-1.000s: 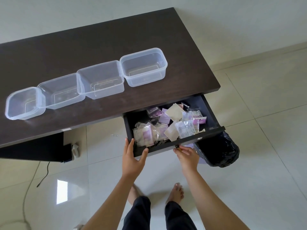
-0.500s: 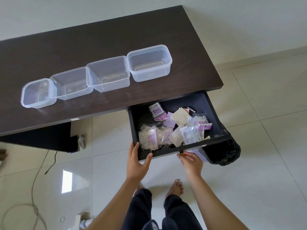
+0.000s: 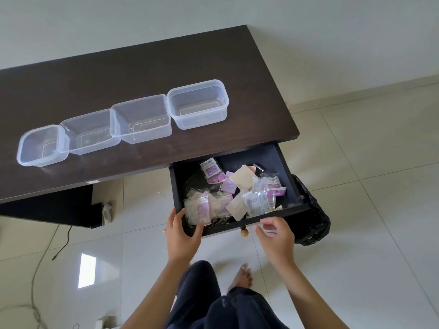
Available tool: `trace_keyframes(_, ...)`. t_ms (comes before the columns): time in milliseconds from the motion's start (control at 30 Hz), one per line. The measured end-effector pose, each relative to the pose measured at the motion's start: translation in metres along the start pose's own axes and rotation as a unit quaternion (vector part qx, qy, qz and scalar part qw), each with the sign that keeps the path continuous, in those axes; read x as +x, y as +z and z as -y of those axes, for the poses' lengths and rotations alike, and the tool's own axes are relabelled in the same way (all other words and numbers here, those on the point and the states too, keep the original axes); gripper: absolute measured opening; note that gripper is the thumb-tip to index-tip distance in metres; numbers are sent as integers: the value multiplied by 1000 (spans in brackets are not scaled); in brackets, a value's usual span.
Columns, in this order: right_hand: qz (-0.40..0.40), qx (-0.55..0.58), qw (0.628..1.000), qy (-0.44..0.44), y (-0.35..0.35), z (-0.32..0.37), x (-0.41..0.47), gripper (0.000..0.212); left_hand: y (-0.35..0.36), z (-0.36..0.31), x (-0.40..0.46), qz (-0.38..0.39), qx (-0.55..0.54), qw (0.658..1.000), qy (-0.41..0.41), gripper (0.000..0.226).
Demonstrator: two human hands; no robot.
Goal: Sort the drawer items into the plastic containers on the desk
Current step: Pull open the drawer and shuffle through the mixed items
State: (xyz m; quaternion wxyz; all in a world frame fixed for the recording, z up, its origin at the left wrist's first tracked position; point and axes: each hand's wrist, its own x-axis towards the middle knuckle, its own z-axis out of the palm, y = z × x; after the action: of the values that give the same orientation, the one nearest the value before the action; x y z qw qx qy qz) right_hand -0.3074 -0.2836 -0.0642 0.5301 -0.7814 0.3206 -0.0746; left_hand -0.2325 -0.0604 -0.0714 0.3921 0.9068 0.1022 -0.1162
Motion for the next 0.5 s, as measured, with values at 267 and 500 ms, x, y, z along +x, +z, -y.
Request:
trace_keyframes(267, 29, -73, 990, -119, -11, 40, 84, 44, 13, -45, 61, 62, 69, 994, 61, 89)
trace_keyframes(500, 239, -373, 896, -4, 7, 27, 150, 125, 39, -48, 96, 200, 281, 938, 46, 133)
